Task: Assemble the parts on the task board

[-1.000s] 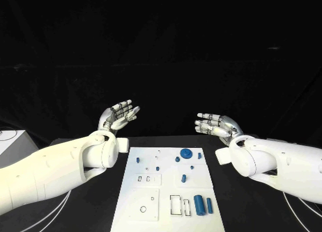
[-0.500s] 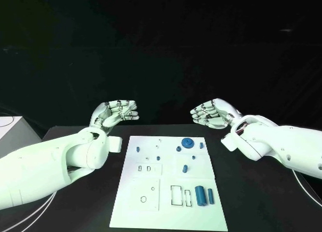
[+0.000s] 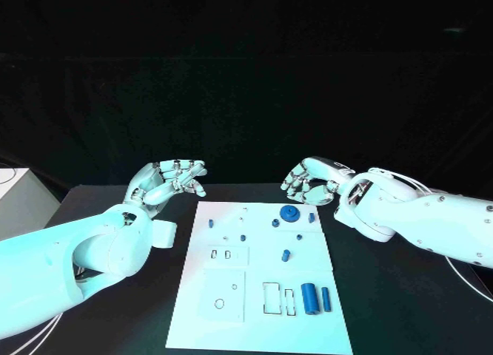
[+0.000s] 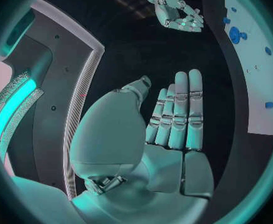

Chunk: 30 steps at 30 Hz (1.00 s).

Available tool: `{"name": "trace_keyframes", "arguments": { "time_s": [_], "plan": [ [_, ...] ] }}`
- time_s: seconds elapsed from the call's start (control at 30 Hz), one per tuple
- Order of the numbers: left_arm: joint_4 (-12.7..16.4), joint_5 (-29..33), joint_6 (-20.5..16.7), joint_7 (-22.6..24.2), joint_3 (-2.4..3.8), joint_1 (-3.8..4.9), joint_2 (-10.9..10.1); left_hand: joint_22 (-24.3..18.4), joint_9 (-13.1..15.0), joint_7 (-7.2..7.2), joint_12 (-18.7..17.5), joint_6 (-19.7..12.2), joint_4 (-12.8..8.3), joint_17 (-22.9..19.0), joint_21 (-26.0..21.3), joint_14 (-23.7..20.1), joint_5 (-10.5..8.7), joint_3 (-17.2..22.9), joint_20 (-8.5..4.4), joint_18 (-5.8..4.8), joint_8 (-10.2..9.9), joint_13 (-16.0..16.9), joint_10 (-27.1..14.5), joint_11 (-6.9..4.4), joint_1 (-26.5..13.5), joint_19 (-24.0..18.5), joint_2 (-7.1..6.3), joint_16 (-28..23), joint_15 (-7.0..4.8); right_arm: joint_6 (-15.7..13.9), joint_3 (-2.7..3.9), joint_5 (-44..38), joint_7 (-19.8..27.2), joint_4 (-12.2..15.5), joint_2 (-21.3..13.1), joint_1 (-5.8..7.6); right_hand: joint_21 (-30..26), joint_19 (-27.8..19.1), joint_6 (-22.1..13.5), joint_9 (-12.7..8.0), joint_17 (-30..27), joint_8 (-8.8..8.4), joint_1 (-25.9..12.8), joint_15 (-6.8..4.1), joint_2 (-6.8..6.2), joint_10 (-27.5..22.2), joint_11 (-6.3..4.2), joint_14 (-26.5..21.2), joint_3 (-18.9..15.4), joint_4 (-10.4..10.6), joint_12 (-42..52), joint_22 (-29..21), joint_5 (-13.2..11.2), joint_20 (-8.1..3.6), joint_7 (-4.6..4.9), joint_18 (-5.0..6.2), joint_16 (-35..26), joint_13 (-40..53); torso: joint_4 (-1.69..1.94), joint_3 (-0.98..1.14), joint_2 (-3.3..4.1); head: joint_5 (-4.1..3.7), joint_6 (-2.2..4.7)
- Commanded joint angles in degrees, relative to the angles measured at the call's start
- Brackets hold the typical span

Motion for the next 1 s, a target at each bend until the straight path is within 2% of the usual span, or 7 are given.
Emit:
{"name": "trace_keyframes", "arguments": {
  "time_s": [0.03, 0.47, 0.57, 0.63, 0.7, 0.8, 1.0],
  "plan": [
    [0.9, 0.2, 3.3, -0.8, 0.07, 0.15, -0.5, 2.7, 0.1, -0.38, -0.1, 0.0, -0.2, 2.4, 3.7, -1.4, 0.18, 0.5, 0.08, 0.45, -0.5, 0.0, 0.2, 0.34, -1.0, -1.2, -0.49, 3.4, -0.03, 3.4, 0.03, -10.8, -6.5, 0.2, 0.5, 0.03, 6.9, 4.1, 0.8, 1.5, 17.7, -1.48, -1.3, -1.13, -3.97, 2.0, -0.76, 2.8, 1.7, 2.7, -0.1, 4.8, -1.1, -1.04, -0.53, 1.13, 20.3, 0.6, 0.61, -0.10, 1.28, -0.52, -0.18],
    [2.5, -1.7, 5.5, -2.1, 0.08, 0.12, -1.3, 9.8, 0.7, -0.52, 0.9, 0.0, -2.1, 7.7, 14.0, -6.0, 0.19, 2.3, 0.32, 0.78, -0.9, 0.1, -0.3, 0.16, -1.3, -3.5, -0.97, 13.7, -0.04, 1.2, -0.04, -14.4, -11.0, -1.3, 2.4, -1.12, 26.0, 14.7, -1.7, 3.2, 49.8, -3.02, -3.3, 0.07, -7.94, -5.6, 0.24, 5.3, -0.9, 5.9, -0.1, 29.5, 0.8, 0.08, -0.60, -2.54, 50.7, 0.3, 1.60, -0.70, 3.21, -1.95, -0.54],
    [2.7, -1.9, 5.8, -2.3, 0.08, 0.12, -1.5, 10.2, 0.7, -0.51, 1.0, 0.1, -2.2, 7.8, 14.6, -6.2, 0.19, 2.5, 0.34, 0.79, -0.9, 0.1, -0.2, 0.16, -1.4, -3.4, -0.98, 14.1, -0.04, 0.2, -0.04, -12.3, -10.6, -1.7, 2.5, -1.31, 25.7, 13.7, -2.5, 3.7, 49.5, -3.47, -1.2, 0.51, -6.25, -9.3, 0.68, 4.6, -6.8, 6.7, -0.1, 29.4, 1.5, 0.54, -0.54, -2.36, 50.7, 0.0, 1.73, -0.79, 3.44, -2.14, -0.56],
    [2.7, -1.9, 5.8, -2.4, 0.08, 0.13, -1.6, 10.2, 0.7, -0.51, 1.0, 0.1, -2.2, 7.8, 14.6, -6.2, 0.19, 2.5, 0.34, 0.79, -0.9, 0.1, -0.2, 0.16, -1.4, -3.4, -0.98, 14.1, -0.04, -0.4, -0.05, -11.0, -10.2, -1.9, 2.6, -1.35, 30.0, 16.1, -2.7, 3.9, 38.9, -3.58, -0.2, 0.53, -5.66, -9.4, 0.77, 1.1, -8.7, 7.2, -0.1, 35.3, 1.5, 0.42, -0.55, -3.28, 42.2, 0.1, 1.75, -0.82, 3.53, -2.21, -0.57],
    [2.7, -2.0, 6.0, -2.6, 0.07, 0.13, -1.6, 10.3, 0.8, -0.50, 1.0, 0.1, -2.2, 7.8, 14.7, -6.3, 0.20, 2.5, 0.34, 0.80, -0.9, 0.1, -0.2, 0.16, -1.4, -3.5, -0.97, 14.2, -0.04, -1.1, -0.05, -10.0, -9.7, -2.0, 2.7, -1.46, 20.2, 10.3, -3.1, 4.1, 33.7, -3.91, 1.9, 0.50, -4.75, -10.4, 0.80, -1.0, -10.4, 7.7, 0.0, 22.8, 1.7, 0.58, -0.62, -1.04, 36.6, -0.1, 1.75, -0.93, 3.63, -2.38, -0.49],
    [2.5, -2.0, 6.2, -2.7, 0.07, 0.13, -1.6, 10.3, 0.8, -0.50, 1.0, 0.1, -2.2, 7.8, 14.7, -6.3, 0.20, 2.5, 0.34, 0.80, -0.9, 0.1, -0.2, 0.16, -1.4, -3.5, -0.97, 14.2, -0.04, -0.8, -0.08, -9.6, -9.6, -2.1, 2.7, -1.59, 44.1, 23.8, -1.6, 4.8, 37.1, -3.31, 1.8, -0.50, -5.76, -4.6, -0.22, 2.7, -5.7, 8.8, 1.6, 54.1, 2.0, -0.30, -1.10, -6.60, 40.1, 0.4, 1.86, -0.97, 3.82, -2.42, -0.54],
    [2.3, -2.0, 6.7, -3.1, 0.07, 0.12, -1.5, 10.4, 0.8, -0.43, 1.0, 0.1, -2.2, 7.9, 15.0, -6.5, 0.19, 2.7, 0.36, 0.79, -0.9, 0.1, -0.3, 0.20, -1.4, -3.5, -0.97, 14.4, -0.01, 1.6, -0.14, -11.7, -11.1, -2.0, 2.9, -2.31, 50.3, 26.8, -0.2, 6.2, 44.9, -2.45, -0.2, -0.51, -8.27, -1.6, -0.37, 5.0, 0.1, 10.2, 0.7, 62.8, 2.4, -0.37, -0.77, -8.17, 48.3, 1.0, 1.96, -0.92, 4.64, -2.41, -0.20]
  ]
}}
